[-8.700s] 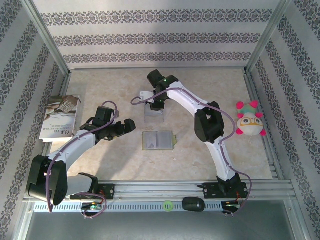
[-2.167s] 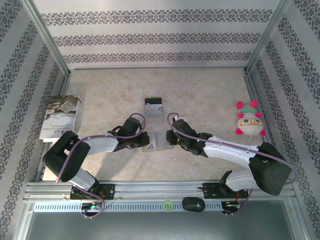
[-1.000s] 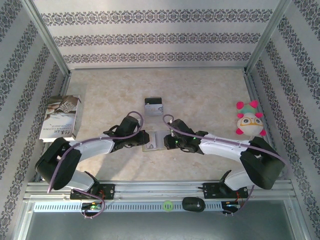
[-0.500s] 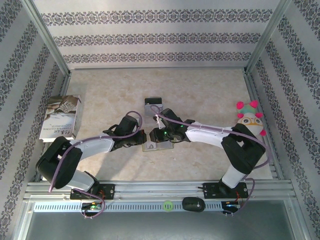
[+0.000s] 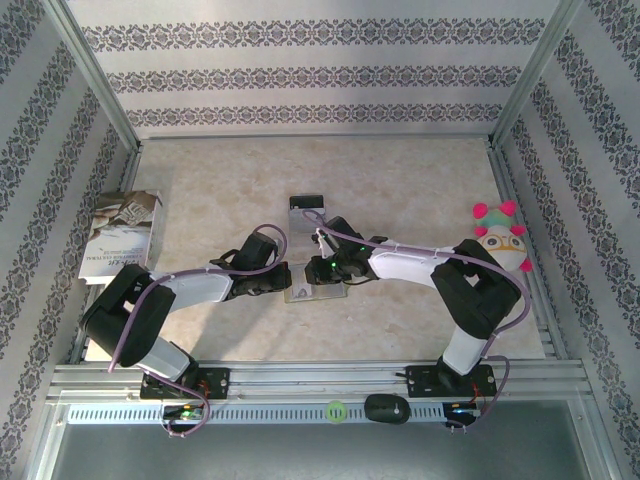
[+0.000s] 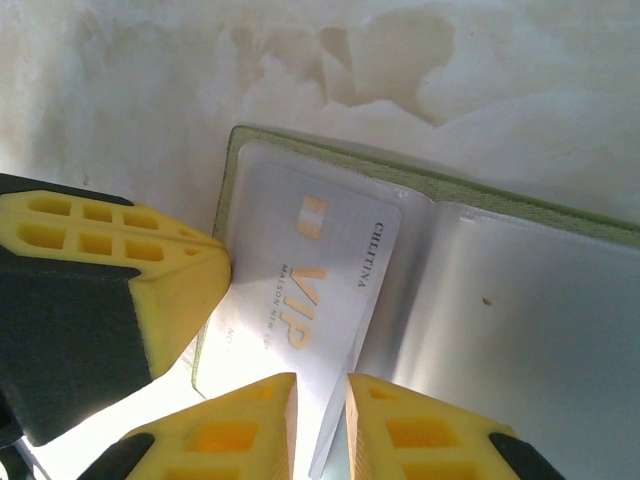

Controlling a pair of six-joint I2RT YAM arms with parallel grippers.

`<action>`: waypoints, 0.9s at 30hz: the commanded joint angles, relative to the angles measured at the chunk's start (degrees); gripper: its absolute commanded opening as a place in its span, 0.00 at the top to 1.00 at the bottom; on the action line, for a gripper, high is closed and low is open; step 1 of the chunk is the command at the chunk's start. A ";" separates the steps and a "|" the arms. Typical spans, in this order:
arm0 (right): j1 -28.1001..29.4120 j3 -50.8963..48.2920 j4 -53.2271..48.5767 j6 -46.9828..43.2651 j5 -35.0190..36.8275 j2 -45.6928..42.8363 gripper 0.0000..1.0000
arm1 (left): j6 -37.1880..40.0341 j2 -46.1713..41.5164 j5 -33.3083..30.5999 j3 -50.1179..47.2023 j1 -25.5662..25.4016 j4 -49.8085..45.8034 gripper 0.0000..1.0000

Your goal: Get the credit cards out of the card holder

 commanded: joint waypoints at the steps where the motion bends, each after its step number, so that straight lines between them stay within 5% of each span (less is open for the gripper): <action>1: -0.66 0.04 0.10 0.75 0.20 1.31 0.79 | 1.13 1.80 -0.96 -0.99 0.73 -1.80 1.00; 27: -0.89 -1.94 7.47 5.67 -5.31 5.90 0.84 | -0.15 2.67 1.15 -2.63 0.94 1.24 1.00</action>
